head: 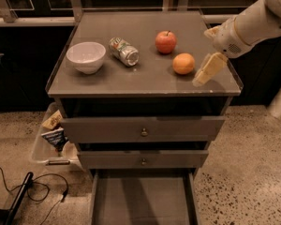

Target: Place orange into bottom drawer

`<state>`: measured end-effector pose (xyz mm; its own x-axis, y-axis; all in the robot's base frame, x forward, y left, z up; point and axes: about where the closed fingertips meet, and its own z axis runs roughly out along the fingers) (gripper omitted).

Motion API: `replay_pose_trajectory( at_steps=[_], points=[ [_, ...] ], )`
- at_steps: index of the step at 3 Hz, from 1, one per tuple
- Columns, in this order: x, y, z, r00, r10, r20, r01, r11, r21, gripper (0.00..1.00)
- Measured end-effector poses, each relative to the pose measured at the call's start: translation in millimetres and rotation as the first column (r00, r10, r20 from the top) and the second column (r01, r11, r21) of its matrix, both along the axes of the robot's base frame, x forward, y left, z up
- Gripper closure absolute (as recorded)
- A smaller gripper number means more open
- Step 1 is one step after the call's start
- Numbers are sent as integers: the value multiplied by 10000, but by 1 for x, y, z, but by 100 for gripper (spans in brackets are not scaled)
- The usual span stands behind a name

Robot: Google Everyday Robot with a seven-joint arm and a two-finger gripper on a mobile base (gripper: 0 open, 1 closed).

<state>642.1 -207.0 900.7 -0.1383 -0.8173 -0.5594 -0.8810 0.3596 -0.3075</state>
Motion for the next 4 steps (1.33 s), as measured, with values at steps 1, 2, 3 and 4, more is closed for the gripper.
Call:
replay_pose_trajectory(
  at_steps=[1, 2, 3, 4],
  points=[
    [27, -1, -13, 9997, -235, 74, 232, 9991, 360, 0],
    [45, 3, -20, 9999, -153, 39, 150, 9972, 732, 0],
    [58, 11, -28, 9998, 66, -160, -45, 9919, 1266, 0],
    [63, 21, -38, 9977, 453, -502, -356, 9833, 1787, 0]
  ],
)
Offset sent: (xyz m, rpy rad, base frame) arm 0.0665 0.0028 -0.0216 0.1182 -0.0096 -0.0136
